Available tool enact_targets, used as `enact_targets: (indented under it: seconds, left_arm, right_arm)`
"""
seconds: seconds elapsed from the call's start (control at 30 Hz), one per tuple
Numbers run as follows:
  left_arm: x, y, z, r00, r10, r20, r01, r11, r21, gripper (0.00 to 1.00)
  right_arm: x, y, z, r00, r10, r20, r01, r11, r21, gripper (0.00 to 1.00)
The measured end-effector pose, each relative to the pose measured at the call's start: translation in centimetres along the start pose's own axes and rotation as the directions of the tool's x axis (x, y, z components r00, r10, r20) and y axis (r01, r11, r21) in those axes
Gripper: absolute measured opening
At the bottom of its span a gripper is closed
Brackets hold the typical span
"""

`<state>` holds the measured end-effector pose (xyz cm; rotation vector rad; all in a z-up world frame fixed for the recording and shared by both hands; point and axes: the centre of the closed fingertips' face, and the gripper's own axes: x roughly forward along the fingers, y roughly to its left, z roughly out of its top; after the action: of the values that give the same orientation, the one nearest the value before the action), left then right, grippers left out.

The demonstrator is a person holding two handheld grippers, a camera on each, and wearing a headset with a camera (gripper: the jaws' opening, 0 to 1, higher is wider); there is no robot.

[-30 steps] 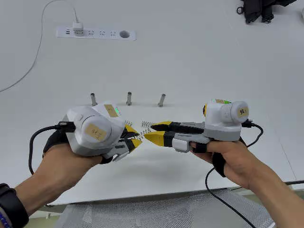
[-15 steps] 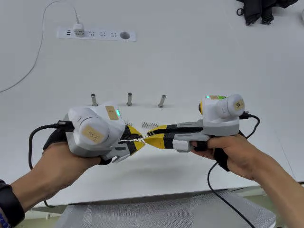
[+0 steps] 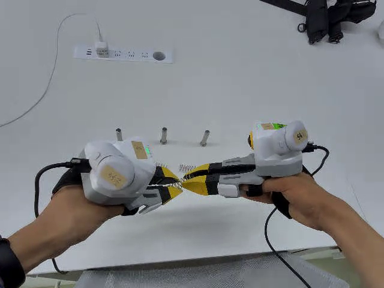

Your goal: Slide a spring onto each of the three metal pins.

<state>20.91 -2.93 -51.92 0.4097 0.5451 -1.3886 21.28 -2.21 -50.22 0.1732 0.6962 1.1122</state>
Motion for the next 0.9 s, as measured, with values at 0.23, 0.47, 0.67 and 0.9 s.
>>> enact_targets:
  seconds: [0.23, 0.47, 0.67, 0.9]
  left_arm:
    - [-0.1, 0.2, 1.7, 0.9980, -0.025, 0.059, 0.025, 1.000, 0.004, 0.09]
    - [-0.1, 0.1, 3.5, 0.9918, -0.058, 0.114, 0.057, 0.998, 0.015, 0.09]
    - [-0.3, 0.1, 4.7, 0.9864, -0.064, 0.151, 0.062, 0.998, 0.017, 0.09]
    - [-0.4, -0.1, 5.2, 0.9850, -0.066, 0.160, 0.062, 0.998, 0.031, 0.09]
  right_arm:
    - [-0.9, 0.2, 1.5, 0.9936, -0.033, -0.108, 0.018, 0.990, -0.137, 0.12]
    - [-2.0, 0.8, 2.5, 0.9626, -0.065, -0.263, -0.014, 0.957, -0.290, 0.12]
    - [-2.5, 1.0, 3.3, 0.9392, -0.093, -0.331, -0.034, 0.933, -0.358, 0.12]
    - [-3.0, 1.0, 3.4, 0.9179, -0.114, -0.380, -0.070, 0.896, -0.438, 0.14]
